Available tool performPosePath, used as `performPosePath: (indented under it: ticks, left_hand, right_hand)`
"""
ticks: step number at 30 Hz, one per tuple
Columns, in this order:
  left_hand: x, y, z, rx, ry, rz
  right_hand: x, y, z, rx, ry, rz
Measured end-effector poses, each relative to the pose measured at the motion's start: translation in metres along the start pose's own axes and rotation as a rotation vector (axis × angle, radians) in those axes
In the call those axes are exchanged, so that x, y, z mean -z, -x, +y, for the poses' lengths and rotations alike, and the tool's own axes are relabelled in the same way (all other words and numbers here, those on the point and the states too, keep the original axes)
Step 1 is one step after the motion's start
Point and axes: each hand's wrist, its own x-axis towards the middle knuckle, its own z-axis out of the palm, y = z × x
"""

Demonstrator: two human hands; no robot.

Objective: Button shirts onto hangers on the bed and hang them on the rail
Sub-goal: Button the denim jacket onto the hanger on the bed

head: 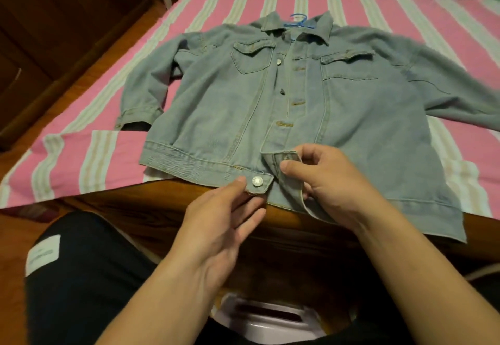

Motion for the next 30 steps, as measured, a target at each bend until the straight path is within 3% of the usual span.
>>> performPosePath:
  ticks: [3, 12, 18, 24, 30]
  left_hand:
    - [-0.006, -0.003, -0.007, -0.112, 0.017, 0.01]
    - [-0.002, -0.021, -0.015, -0.398, -0.376, -0.092]
    - [0.012, -0.02, -0.015, -0.413, -0.328, -0.109]
    - [0.012, -0.022, -0.007, -0.613, -0.576, -0.09]
    - [0.014, -0.026, -0.004, -0.605, -0.637, -0.07]
  right_hand:
    - [-0.001, 0.0, 0.0, 0.004, -0.01, 0.009]
    - [-0.011, 0.004, -0.001, 0.028, 0.124, 0.069]
    - [-0.028, 0.007, 0.007, 0.135, 0.382, 0.081]
    - [-0.021, 0.008, 0.004, 0.099, 0.284, 0.031]
    - [-0.013, 0.014, -0.002, 0.018, 0.188, -0.157]
